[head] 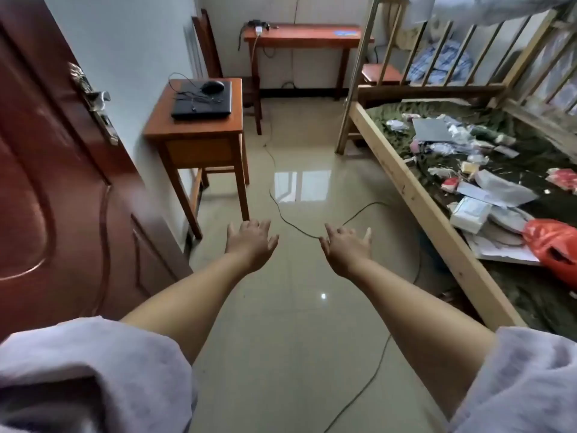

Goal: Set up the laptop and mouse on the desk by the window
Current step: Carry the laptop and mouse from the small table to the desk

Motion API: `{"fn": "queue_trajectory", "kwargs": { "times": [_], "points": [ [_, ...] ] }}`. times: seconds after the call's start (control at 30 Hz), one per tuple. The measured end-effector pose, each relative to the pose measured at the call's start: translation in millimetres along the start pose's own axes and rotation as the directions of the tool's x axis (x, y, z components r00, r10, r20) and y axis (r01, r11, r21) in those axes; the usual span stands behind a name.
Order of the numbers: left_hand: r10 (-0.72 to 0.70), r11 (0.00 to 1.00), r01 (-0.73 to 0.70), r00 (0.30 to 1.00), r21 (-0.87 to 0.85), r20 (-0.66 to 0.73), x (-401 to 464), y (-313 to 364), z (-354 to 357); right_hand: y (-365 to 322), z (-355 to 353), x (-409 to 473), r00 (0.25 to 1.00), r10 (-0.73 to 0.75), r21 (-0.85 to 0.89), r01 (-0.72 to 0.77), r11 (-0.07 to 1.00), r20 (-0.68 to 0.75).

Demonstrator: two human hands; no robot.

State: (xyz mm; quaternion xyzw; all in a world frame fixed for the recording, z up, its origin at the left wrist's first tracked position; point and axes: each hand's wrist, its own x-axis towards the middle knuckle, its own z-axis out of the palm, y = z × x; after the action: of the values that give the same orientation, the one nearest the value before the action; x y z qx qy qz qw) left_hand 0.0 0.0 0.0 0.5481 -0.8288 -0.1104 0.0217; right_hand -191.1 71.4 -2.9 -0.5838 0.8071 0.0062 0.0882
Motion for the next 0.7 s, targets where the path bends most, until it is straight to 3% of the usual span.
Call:
{"fn": "queue_trajectory", "kwargs": {
  "times": [0.33,0.53,0.7],
  "points": [
    [0.04,0.997,-0.051,0.987,0.064,0.158,34,12,42,18,32,32,0.988,0.012,-0.054,-0.004,0.999,0.151],
    [0.078,0.991,-0.095,0.982,0.09,0.172,132,29,39,47,23,122,0.982,0.033,-0.062,-0.022,0.998,0.188],
    [0.026,0.998,-0.036,0.986,0.056,0.164,233,47,28,75,-5,221,0.981,0.01,-0.087,0.007,0.996,0.195]
  ]
}}
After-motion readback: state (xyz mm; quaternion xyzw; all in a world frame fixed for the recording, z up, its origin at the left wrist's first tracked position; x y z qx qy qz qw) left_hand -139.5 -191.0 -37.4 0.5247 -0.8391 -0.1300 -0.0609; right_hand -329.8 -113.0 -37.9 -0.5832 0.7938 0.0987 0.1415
